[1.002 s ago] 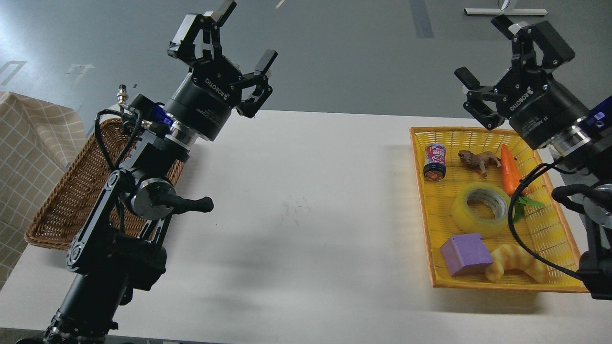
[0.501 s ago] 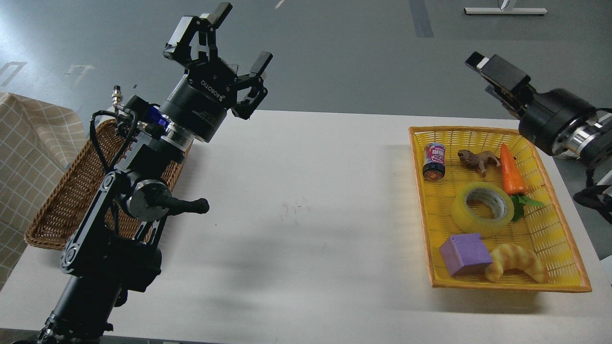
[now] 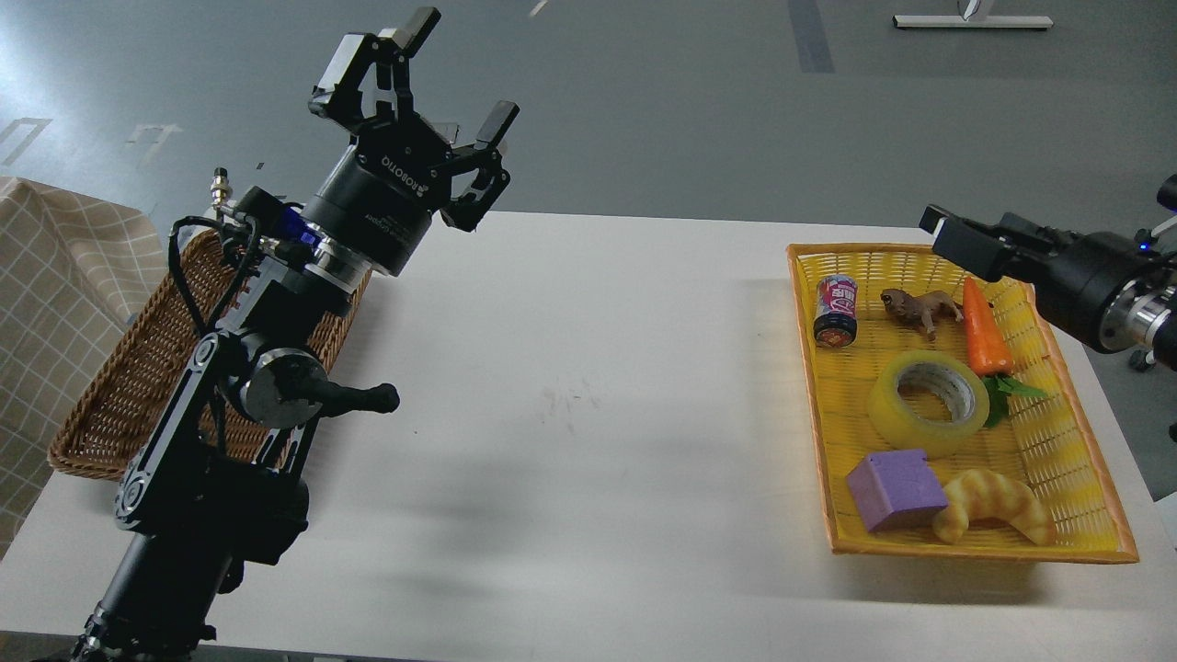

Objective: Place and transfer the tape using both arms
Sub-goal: 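Move the right gripper down toward the yellow tape roll in the tray, then insert the right gripper into the tape roll's hole and close it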

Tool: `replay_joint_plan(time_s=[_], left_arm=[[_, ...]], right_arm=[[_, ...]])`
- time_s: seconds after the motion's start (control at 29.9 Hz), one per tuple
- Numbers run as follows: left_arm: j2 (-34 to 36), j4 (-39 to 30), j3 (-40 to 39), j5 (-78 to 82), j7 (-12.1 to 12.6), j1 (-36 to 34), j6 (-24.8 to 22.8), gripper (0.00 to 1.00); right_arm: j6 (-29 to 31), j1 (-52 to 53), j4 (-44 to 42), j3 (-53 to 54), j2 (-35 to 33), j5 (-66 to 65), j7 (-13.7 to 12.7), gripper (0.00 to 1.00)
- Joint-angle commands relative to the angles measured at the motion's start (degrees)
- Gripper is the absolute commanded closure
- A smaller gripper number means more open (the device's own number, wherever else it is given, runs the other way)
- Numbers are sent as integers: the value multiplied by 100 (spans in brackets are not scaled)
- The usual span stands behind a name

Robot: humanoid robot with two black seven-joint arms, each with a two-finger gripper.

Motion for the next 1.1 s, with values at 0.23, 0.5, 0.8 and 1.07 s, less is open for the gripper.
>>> replay_joint_plan(time_s=[0.23,0.5,0.8,1.07], left_arm=[[1,10,-13,-8,0,15,-1,2],[9,9,-4,-8,0,24,-1,2],[9,10,-4,-8,0,16,-1,2],[9,36,-4,-8,0,24,-1,2]], right_arm=[[2,-191,-851,15,172,-182,74,3],[2,-191,-1212,-37,269,-191,117,4],[2,-191,-1423,-283,340,-560,276,6],[2,-191,-1678,-345,445,-929,355,6]])
